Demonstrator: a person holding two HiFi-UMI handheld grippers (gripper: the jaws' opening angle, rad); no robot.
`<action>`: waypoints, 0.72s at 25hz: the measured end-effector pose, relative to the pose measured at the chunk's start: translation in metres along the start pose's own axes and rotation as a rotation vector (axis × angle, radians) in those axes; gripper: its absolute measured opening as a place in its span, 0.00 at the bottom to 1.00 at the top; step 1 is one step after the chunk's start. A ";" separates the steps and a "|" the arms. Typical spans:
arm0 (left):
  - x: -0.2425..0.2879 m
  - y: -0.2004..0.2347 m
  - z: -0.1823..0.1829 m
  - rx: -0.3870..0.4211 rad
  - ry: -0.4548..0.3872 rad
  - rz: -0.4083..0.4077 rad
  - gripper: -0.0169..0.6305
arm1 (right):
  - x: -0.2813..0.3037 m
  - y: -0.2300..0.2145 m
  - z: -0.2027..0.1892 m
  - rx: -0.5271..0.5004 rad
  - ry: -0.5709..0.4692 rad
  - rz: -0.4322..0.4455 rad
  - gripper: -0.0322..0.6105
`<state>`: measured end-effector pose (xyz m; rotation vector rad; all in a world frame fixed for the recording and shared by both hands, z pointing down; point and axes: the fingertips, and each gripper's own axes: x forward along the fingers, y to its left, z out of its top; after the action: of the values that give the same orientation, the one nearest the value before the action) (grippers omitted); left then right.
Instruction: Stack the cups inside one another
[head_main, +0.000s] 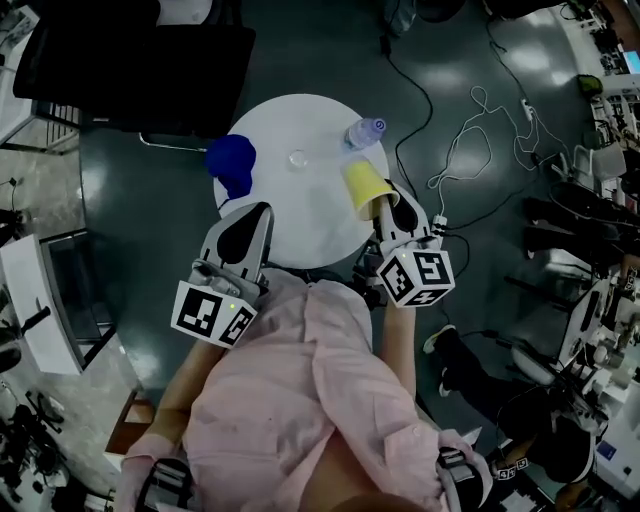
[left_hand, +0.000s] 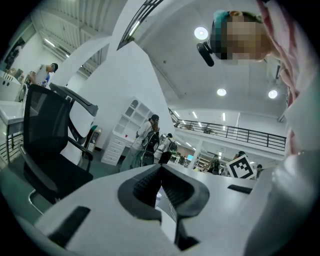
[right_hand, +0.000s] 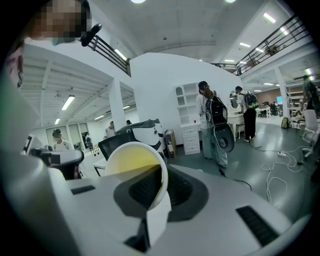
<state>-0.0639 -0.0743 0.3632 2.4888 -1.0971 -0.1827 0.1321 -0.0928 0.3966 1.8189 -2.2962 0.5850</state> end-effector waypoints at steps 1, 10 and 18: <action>0.000 0.002 0.000 -0.003 0.003 0.003 0.05 | 0.003 0.000 0.000 0.000 0.006 0.001 0.11; 0.000 0.021 0.002 -0.013 0.013 0.014 0.05 | 0.035 0.011 -0.011 -0.039 0.058 0.024 0.11; 0.003 0.027 0.005 -0.031 0.032 0.000 0.05 | 0.061 0.019 -0.024 -0.042 0.127 0.057 0.11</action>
<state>-0.0821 -0.0946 0.3699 2.4559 -1.0732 -0.1588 0.0954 -0.1346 0.4367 1.6520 -2.2654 0.6372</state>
